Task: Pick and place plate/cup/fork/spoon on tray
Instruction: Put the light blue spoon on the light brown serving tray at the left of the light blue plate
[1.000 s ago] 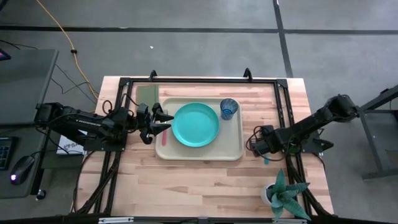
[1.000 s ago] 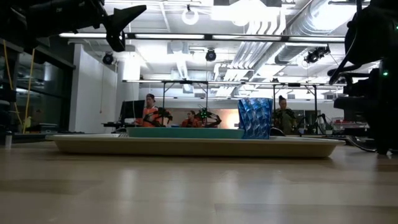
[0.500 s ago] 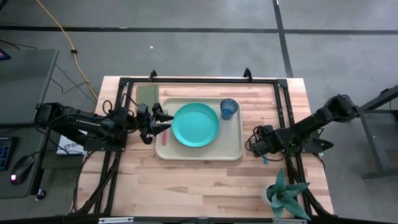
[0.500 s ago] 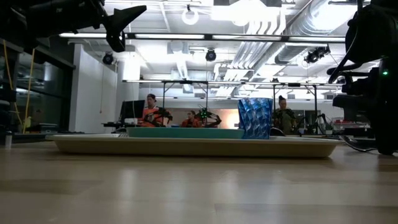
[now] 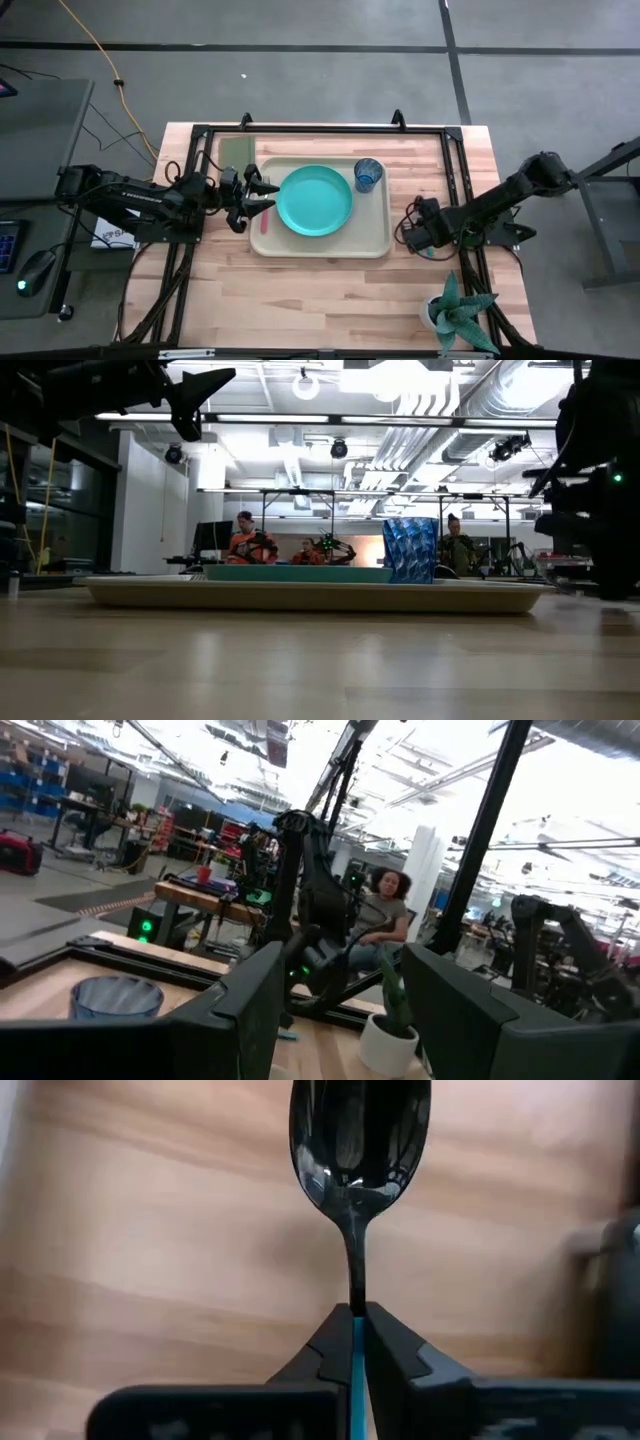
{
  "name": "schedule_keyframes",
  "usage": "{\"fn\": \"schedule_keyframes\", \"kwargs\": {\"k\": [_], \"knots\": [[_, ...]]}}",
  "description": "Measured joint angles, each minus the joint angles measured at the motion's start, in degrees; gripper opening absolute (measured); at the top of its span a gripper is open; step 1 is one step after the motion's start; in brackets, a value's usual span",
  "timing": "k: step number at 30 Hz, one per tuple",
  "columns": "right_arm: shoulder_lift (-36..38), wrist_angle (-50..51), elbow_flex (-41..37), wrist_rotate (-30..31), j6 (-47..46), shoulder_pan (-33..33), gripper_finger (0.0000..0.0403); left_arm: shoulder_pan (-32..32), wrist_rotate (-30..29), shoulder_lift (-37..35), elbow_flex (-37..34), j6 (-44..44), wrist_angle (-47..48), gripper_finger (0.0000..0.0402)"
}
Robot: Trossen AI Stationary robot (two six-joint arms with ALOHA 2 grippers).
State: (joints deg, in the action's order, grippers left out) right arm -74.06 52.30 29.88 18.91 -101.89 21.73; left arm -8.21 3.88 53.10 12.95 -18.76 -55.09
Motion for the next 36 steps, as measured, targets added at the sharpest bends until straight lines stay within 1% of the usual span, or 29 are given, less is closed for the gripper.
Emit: {"fn": "schedule_keyframes", "kwargs": {"k": [3,6,8,10,14,18,23,25,30,32,36], "knots": [[0.1,2.5,3.9,2.1,0.5,1.2,0.0,0.0,0.4,0.0,0.0,0.0,0.0,0.0184],[0.1,6.5,8.4,5.5,1.9,2.2,0.0,0.0,4.6,0.0,0.0,4.2,1.1,0.0184],[0.2,5.7,11.8,8.8,3.5,2.8,0.0,0.0,7.1,-0.1,0.0,7.8,1.8,0.0184],[-0.3,4.1,14.7,12.1,6.3,3.3,0.0,0.0,8.5,-0.1,0.0,9.6,2.1,0.0184],[-4.0,-3.7,20.3,16.6,16.6,2.9,0.0,0.0,9.4,-0.3,0.0,10.9,2.4,0.0184],[-11.0,-9.8,26.2,17.8,27.4,1.5,0.0,0.0,9.5,-0.3,0.0,11.4,3.4,0.0184],[-19.6,-16.6,33.4,22.4,39.8,0.6,0.0,0.0,9.5,-0.1,0.0,15.3,10.3,0.0184],[-22.0,-20.3,35.5,24.9,45.2,0.2,0.0,0.0,9.5,1.0,0.0,15.5,10.9,0.0184],[-25.7,-31.9,37.1,27.9,58.5,-1.5,0.0,0.1,9.5,3.4,0.0,14.0,9.2,0.0184],[-26.6,-36.6,37.1,28.3,62.0,-2.2,0.0,0.5,9.4,4.6,0.0,14.0,8.0,0.0184],[-28.3,-43.2,37.1,27.9,67.5,-3.3,0.0,2.1,6.7,7.7,0.0,15.4,3.9,0.0184]]}}
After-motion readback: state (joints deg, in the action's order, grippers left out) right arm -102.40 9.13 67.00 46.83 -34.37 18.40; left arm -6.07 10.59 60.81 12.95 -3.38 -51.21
